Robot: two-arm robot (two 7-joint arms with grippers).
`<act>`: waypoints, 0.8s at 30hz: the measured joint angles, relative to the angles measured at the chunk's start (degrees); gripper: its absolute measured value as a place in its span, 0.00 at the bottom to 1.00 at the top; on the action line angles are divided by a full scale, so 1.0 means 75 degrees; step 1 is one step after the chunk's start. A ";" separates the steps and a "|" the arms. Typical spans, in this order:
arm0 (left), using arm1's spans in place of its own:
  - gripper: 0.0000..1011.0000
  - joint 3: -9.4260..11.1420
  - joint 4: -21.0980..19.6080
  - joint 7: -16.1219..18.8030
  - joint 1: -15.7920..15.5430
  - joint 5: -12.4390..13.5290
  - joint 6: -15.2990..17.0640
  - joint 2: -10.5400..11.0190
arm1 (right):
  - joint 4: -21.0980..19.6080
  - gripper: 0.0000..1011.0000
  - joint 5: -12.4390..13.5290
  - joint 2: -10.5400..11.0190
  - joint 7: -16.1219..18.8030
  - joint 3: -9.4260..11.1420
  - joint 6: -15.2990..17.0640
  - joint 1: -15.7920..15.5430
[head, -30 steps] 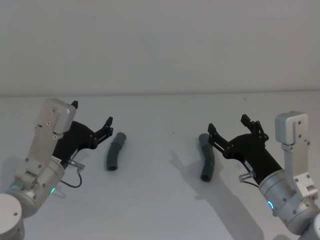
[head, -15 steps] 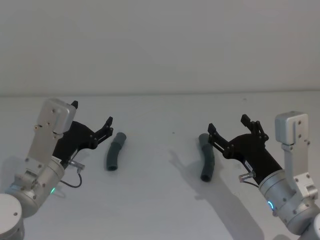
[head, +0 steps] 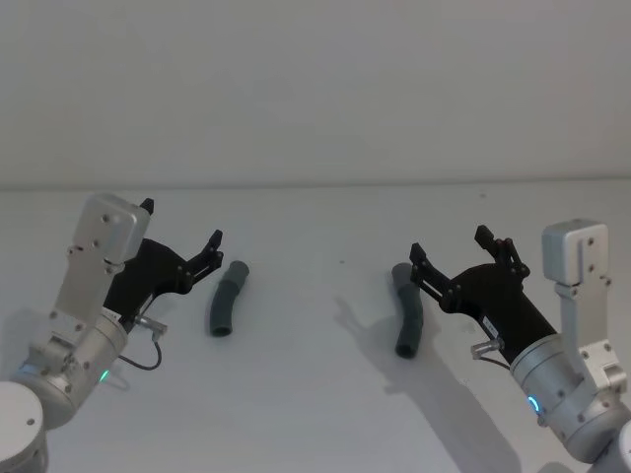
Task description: Use both hands to pick up one end of the pipe from the table, align the ends, and insert them.
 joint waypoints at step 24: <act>0.99 0.0000 0.0000 0.0000 0.0000 0.0000 0.0000 0.0000 | 0.0000 0.99 0.0001 0.0000 0.0000 0.0000 0.0000 0.0000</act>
